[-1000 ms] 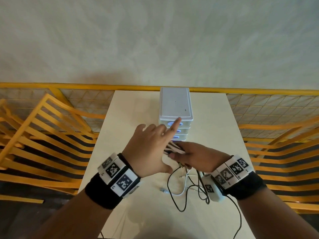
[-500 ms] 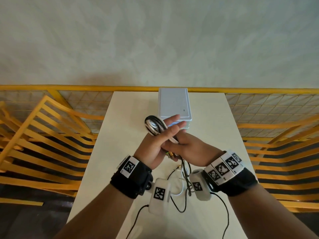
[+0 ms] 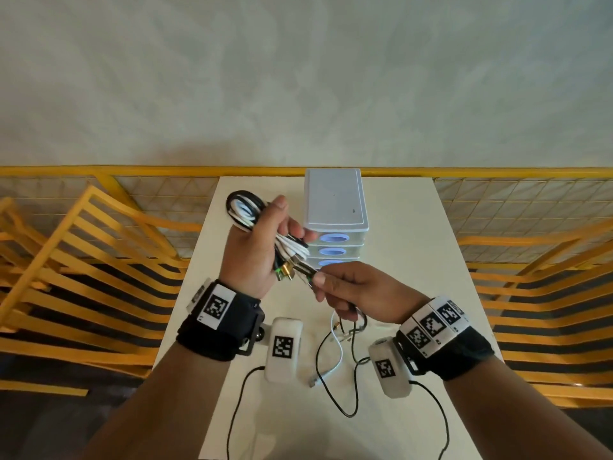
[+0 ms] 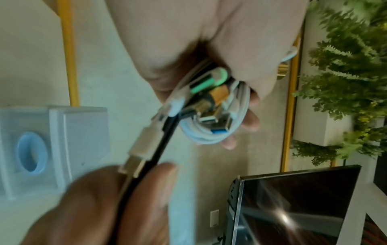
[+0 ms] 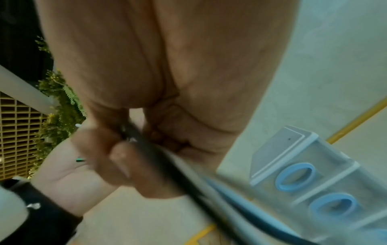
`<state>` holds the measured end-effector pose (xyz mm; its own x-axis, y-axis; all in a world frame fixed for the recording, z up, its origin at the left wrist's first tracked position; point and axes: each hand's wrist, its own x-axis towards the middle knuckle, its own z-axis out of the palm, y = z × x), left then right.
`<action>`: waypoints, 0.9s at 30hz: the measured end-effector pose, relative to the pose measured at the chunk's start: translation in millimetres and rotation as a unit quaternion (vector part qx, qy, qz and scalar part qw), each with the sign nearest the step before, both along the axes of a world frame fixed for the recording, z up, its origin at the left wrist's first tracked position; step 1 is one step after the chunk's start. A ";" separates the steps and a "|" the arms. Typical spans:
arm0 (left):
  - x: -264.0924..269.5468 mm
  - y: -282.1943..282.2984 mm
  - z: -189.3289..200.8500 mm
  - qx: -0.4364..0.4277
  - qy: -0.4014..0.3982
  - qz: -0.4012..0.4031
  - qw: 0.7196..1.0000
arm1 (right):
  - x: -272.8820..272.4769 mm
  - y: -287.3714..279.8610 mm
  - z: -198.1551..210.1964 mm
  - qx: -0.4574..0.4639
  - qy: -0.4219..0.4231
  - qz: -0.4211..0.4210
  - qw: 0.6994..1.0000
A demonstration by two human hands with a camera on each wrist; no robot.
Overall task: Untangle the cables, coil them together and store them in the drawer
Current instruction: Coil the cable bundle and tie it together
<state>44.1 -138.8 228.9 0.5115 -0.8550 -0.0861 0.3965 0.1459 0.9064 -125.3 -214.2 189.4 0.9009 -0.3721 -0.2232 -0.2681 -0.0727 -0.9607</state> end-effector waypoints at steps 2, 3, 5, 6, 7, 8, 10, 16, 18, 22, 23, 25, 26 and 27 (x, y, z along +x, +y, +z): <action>6.2 1.7 -0.5 0.007 -0.041 -0.001 0.999 | -1.7 4.3 -4.6 0.017 0.001 0.004 1.000; 7.3 2.7 -1.5 0.008 -0.059 -0.008 0.998 | -3.4 5.6 -6.7 0.012 0.010 0.007 1.000; 9.8 5.3 -2.4 0.008 -0.082 -0.015 0.996 | -7.4 6.0 -11.6 -0.002 0.029 0.011 1.000; 11.6 6.6 -2.6 0.008 -0.091 -0.017 0.996 | -11.0 5.3 -15.2 0.000 0.036 0.008 0.999; 13.9 7.8 -2.9 0.010 -0.105 -0.021 0.994 | -14.2 4.3 -18.6 0.003 0.038 0.005 0.999; 16.0 9.5 -3.3 0.012 -0.127 -0.027 0.992 | -17.4 3.6 -21.0 0.005 0.039 0.003 0.999; 19.9 11.9 -4.6 0.020 -0.173 -0.039 0.984 | -23.5 2.1 -24.6 -0.002 0.047 0.006 0.999; 34.9 18.2 -2.4 0.078 -0.365 -0.072 0.925 | -38.5 -3.5 -33.2 0.009 0.077 -0.013 0.997; 31.1 19.8 -3.4 0.120 -0.486 -0.118 0.857 | -39.5 -4.2 -32.6 -0.005 0.104 -0.017 0.994; 22.4 17.8 -18.7 0.161 -0.603 -0.207 0.753 | -32.6 -3.0 -31.8 -0.047 0.144 -0.017 0.988; 20.9 17.1 -21.3 0.164 -0.633 -0.219 0.724 | -30.4 -2.3 -31.8 -0.047 0.148 -0.018 0.988; 17.7 16.2 -20.5 0.167 -0.665 -0.233 0.689 | -26.8 -2.0 -30.7 -0.037 0.149 -0.022 0.988; 17.1 15.5 -19.8 0.165 -0.675 -0.233 0.680 | -25.4 -2.2 -29.1 -0.025 0.146 -0.025 0.989; 16.5 15.1 -19.3 0.163 -0.685 -0.232 0.671 | -24.0 -2.9 -27.3 -0.011 0.141 -0.029 0.989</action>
